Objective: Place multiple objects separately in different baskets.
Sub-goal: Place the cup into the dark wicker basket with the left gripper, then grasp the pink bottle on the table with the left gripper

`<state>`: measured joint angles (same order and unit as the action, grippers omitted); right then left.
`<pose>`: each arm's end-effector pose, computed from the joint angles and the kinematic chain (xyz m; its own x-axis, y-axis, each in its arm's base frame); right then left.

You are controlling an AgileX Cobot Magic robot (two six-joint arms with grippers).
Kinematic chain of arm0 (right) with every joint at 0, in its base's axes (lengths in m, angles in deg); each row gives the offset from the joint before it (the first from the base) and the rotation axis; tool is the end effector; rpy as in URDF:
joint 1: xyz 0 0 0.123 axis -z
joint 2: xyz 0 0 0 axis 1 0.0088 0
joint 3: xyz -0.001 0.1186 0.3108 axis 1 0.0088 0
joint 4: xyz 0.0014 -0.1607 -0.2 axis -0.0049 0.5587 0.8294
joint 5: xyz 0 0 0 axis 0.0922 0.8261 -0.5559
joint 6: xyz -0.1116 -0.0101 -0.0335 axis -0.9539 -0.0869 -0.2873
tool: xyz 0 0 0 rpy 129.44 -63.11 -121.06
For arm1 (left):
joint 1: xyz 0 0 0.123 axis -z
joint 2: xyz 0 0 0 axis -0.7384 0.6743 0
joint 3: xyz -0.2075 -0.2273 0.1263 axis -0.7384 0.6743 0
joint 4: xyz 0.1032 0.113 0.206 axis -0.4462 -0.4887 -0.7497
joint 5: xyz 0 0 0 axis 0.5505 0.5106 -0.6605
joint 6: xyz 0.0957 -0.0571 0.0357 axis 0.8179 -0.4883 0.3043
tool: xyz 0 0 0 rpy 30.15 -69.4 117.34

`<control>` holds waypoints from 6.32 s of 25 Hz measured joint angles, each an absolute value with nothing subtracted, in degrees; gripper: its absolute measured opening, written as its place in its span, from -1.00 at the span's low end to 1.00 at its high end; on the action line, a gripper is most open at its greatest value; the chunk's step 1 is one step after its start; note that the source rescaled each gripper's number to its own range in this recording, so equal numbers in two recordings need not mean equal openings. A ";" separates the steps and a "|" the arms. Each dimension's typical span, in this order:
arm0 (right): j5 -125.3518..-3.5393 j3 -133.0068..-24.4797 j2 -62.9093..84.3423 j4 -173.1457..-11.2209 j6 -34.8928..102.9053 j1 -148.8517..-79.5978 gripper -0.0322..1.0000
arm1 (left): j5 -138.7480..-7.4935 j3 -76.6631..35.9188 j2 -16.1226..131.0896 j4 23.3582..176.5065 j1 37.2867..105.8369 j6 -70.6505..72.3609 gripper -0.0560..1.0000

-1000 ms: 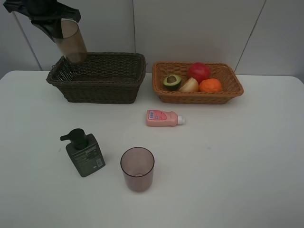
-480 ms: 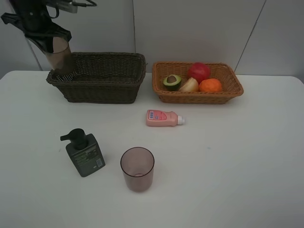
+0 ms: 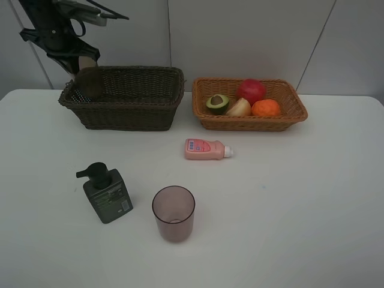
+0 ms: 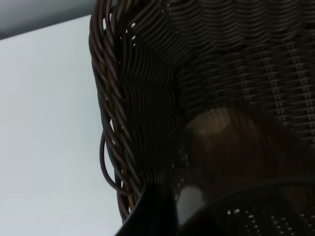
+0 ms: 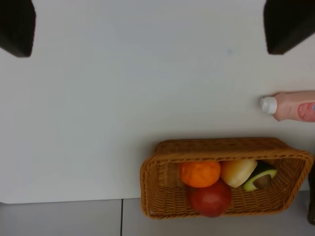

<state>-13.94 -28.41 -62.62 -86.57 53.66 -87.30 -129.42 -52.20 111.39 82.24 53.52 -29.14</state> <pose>-0.0271 0.0051 0.2760 -0.4168 -0.0199 -0.9088 -0.0078 0.9998 -0.0183 0.5216 -0.0466 0.2273 -0.9248 0.2034 -0.3216 0.1823 0.9787 0.0950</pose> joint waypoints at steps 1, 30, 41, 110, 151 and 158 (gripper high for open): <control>-13.94 -28.41 -62.62 -86.57 53.66 -87.30 0.87 | -129.33 -52.20 111.55 82.24 53.52 -29.02 -0.89; -13.94 -28.41 -62.62 -86.57 53.66 -87.30 0.87 | -127.72 -52.20 113.62 82.72 53.52 -24.62 0.81; -13.94 -28.41 -62.62 -86.57 53.66 -87.30 0.87 | -128.80 -52.44 111.00 82.66 53.52 -24.62 0.81; -13.94 -28.41 -62.62 -86.52 53.66 -87.30 0.87 | -131.53 -53.08 121.25 93.82 88.27 0.12 0.89; -13.94 -28.41 -62.62 -86.52 53.66 -87.30 0.87 | -126.10 -53.08 125.86 89.84 90.46 -0.34 0.89; -13.94 -28.41 -62.62 -86.52 53.66 -87.30 0.87 | -126.81 -53.08 125.86 89.78 90.46 -1.23 0.89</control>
